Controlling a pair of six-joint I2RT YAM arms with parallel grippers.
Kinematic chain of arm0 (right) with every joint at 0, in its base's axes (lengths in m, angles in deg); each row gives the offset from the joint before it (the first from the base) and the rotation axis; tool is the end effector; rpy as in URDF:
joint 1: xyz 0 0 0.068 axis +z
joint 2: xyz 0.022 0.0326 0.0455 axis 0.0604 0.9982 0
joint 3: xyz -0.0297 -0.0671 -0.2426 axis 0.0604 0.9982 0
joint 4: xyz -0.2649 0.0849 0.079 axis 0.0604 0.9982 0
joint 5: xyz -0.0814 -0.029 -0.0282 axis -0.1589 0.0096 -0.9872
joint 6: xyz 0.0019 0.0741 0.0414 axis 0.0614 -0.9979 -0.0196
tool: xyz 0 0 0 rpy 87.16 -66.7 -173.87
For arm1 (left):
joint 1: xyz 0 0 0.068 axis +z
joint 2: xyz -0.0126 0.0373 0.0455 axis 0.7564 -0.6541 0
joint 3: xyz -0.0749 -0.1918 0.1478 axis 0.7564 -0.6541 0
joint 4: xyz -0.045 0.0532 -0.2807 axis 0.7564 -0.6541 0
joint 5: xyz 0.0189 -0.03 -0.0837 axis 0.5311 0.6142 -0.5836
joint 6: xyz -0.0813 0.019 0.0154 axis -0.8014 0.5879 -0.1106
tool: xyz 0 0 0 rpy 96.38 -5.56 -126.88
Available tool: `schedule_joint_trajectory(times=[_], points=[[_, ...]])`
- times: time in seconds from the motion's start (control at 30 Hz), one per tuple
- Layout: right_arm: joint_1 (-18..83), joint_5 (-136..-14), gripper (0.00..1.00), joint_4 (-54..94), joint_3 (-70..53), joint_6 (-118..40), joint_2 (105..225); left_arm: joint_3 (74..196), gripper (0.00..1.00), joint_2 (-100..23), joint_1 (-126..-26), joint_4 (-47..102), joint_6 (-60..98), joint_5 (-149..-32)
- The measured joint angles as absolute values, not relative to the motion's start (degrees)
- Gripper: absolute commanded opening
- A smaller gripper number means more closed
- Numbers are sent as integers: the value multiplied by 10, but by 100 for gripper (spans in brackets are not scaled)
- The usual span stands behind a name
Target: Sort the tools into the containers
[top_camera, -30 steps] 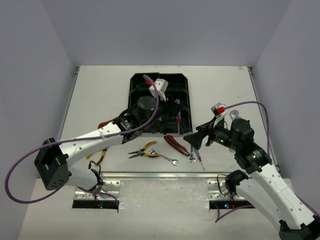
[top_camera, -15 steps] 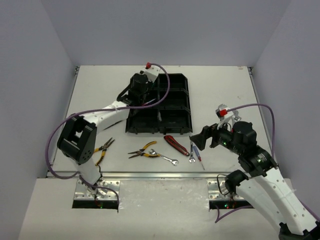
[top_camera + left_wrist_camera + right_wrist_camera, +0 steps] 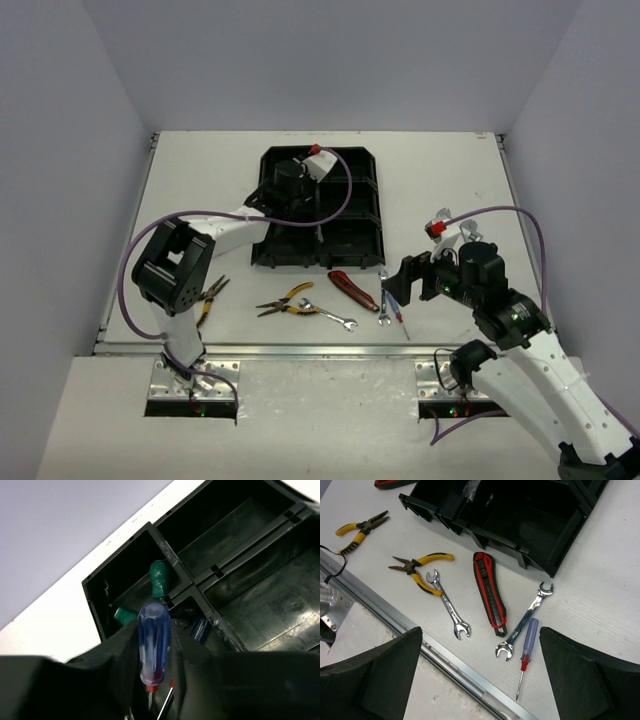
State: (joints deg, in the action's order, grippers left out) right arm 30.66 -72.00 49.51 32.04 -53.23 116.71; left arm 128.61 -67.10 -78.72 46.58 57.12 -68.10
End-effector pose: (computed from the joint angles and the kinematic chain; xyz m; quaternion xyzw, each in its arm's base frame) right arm 0.1865 0.1118 0.2499 -0.0964 0.8466 0.2848 0.4391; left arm 0.4195 -0.2171 0.1811 0.3143 0.7403 0.0844 0.5883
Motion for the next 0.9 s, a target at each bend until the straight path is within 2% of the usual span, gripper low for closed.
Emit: schedule_joint_trajectory(times=[0.2, 0.27, 0.3, 0.47, 0.57, 0.67, 0.7, 0.87, 0.9], points=[[307, -733, 99, 509, 314, -534, 1183, 1286, 74, -662, -787, 428, 565, -689], [307, -741, 99, 516, 309, -537, 1205, 1282, 93, -644, -787, 409, 552, -694], [307, -745, 99, 519, 307, -539, 1220, 1277, 100, -628, -787, 398, 545, -697], [307, -776, 97, 542, 294, -553, 1336, 1264, 100, -485, -787, 330, 426, -692], [307, -798, 82, 554, 293, -563, 1405, 1264, 100, -369, -787, 306, 310, -690], [307, -823, 57, 555, 297, -571, 1450, 1240, 100, -264, -787, 289, 206, -710], [307, -827, 53, 555, 298, -573, 1459, 1226, 100, -235, -787, 286, 180, -719], [317, -832, 51, 538, 308, -575, 1519, 1138, 100, -140, -787, 253, 103, -789], [320, -831, 48, 533, 311, -575, 1535, 1125, 100, -132, -787, 241, 95, -799]])
